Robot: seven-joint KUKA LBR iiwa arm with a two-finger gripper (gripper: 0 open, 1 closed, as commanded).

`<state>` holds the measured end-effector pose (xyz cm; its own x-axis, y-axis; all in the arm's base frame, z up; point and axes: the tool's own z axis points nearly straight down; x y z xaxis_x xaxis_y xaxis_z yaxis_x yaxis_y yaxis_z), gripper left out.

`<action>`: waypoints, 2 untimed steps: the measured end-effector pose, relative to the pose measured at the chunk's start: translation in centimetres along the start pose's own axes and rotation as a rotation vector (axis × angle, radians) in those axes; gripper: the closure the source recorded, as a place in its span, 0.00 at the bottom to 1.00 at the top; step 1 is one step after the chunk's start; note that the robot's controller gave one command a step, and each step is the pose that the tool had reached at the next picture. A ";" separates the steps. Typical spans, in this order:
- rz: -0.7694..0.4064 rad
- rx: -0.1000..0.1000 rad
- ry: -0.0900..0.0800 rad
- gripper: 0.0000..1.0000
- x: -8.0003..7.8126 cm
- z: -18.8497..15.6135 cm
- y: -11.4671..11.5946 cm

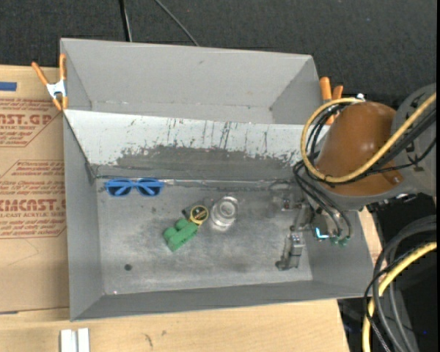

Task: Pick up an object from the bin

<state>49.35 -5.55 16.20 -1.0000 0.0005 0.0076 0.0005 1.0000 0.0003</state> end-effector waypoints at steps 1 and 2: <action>-0.108 -0.002 -0.013 0.00 -6.7 8.2 8.4; -0.399 0.005 -0.018 0.00 -8.0 8.9 9.7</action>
Offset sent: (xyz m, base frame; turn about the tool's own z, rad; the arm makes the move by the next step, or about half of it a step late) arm 0.0651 0.0797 -0.0799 -0.1016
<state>57.31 4.16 7.28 -0.9215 -0.3882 -0.0101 -0.3882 0.9216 -0.0050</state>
